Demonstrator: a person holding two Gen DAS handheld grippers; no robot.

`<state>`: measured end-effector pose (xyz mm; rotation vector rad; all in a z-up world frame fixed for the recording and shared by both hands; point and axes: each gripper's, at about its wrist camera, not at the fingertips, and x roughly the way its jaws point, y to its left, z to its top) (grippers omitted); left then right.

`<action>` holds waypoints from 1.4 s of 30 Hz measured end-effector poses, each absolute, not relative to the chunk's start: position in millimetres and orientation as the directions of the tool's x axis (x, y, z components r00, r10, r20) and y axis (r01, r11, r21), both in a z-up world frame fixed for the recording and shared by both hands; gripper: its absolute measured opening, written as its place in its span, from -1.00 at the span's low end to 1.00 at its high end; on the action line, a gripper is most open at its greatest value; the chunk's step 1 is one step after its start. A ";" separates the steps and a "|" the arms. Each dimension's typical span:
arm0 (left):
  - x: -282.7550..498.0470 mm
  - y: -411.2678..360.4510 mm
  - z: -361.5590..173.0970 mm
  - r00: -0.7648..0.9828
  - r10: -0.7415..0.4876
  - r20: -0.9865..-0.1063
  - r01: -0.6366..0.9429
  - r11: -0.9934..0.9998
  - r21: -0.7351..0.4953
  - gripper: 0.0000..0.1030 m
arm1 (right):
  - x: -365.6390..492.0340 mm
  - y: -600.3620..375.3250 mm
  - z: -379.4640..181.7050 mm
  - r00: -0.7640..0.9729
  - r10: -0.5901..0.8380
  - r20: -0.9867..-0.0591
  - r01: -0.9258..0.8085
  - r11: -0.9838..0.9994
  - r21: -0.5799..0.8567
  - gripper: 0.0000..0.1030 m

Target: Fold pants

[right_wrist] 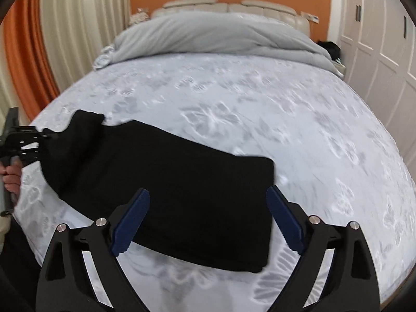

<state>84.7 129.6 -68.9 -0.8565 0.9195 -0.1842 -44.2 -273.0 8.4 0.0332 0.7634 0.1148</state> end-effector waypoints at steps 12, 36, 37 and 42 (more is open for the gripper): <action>61.6 27.1 22.8 0.649 -0.600 -0.468 0.166 0.712 -0.682 -0.54 | -41.5 -289.3 9.7 0.711 0.102 -0.696 0.000 0.989 0.146 0.73; 57.1 67.2 0.0 0.665 -0.476 -0.576 0.131 0.833 -0.538 0.69 | 43.2 -242.9 -30.4 0.538 0.544 -0.644 -0.119 0.805 0.581 -0.70; 58.5 69.7 0.9 0.670 -0.473 -0.572 0.122 0.830 -0.544 0.69 | 37.3 -243.7 -13.1 0.569 0.548 -0.613 -0.151 0.802 0.578 -0.70; 55.1 67.9 0.8 0.680 -0.460 -0.571 0.116 0.836 -0.536 0.69 | -1.3 -287.7 47.1 0.692 0.456 -0.560 -0.182 0.860 0.476 -0.69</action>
